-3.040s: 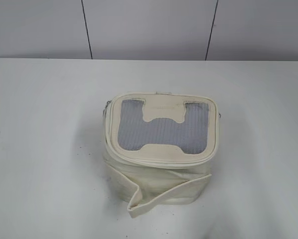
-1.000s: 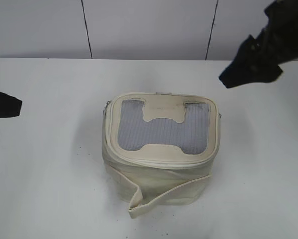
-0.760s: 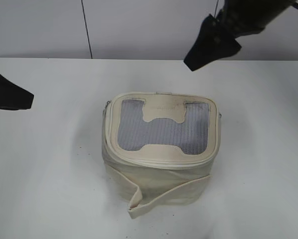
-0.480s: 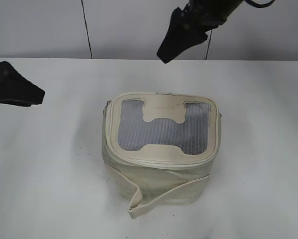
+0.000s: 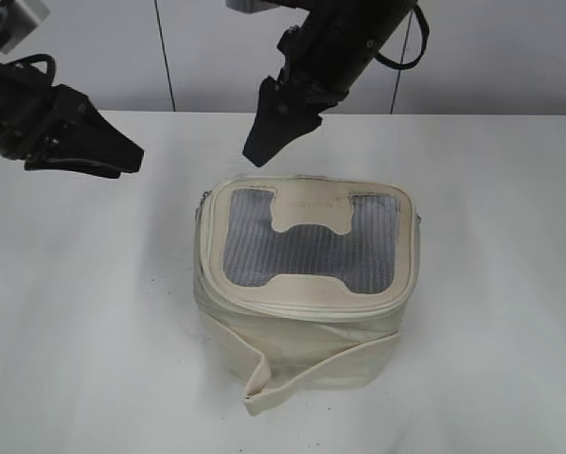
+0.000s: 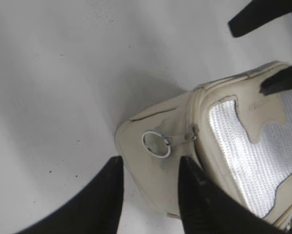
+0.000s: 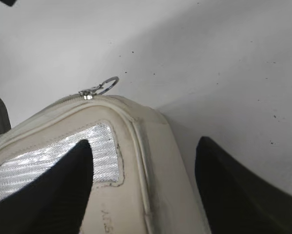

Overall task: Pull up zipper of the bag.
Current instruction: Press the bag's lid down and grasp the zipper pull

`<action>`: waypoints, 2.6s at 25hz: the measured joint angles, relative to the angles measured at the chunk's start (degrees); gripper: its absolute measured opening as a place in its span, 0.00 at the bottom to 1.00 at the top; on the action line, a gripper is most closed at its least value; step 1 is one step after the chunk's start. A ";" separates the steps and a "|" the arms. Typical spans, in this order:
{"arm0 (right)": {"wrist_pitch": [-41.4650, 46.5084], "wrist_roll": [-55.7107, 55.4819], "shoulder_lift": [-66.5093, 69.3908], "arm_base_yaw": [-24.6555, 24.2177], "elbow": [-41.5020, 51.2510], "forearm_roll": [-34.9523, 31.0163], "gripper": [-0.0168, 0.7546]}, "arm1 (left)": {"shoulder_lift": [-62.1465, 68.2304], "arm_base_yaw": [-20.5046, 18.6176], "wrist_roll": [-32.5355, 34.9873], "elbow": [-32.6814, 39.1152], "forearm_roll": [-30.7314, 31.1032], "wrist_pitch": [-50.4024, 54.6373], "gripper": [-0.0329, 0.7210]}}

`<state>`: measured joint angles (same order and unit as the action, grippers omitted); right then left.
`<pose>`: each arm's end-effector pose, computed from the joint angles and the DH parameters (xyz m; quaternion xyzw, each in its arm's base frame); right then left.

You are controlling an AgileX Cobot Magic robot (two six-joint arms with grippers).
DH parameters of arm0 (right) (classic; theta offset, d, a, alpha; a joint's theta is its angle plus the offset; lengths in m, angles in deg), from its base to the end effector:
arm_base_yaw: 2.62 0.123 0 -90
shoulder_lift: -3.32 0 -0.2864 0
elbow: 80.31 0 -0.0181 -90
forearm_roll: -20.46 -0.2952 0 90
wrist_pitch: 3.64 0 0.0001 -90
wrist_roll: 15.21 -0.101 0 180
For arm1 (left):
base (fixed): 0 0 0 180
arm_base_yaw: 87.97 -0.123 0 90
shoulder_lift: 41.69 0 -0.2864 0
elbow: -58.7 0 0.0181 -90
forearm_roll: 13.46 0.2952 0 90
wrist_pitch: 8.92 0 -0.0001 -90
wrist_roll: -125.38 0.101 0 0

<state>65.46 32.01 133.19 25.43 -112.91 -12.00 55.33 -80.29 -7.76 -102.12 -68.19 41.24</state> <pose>0.4212 0.2818 0.2399 -0.5283 0.7965 0.2483 0.1575 0.3345 -0.1090 0.2244 0.1814 0.8986 -0.3277 0.2286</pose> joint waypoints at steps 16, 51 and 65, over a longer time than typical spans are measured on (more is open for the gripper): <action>0.13 2.51 6.22 0.13 -0.93 -1.91 0.67 | 1.96 4.17 -0.05 -2.26 -0.93 -1.57 0.44; 1.41 0.18 6.37 0.31 -1.04 -3.02 0.08 | 5.44 14.66 20.53 -2.28 18.09 -13.16 0.66; 1.41 0.18 6.37 0.31 -1.04 -3.02 0.08 | 8.00 18.47 20.77 -2.28 20.71 -20.09 0.35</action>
<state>66.87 32.19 139.57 25.74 -113.96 -15.01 63.33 -61.82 13.02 -104.41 -47.48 21.15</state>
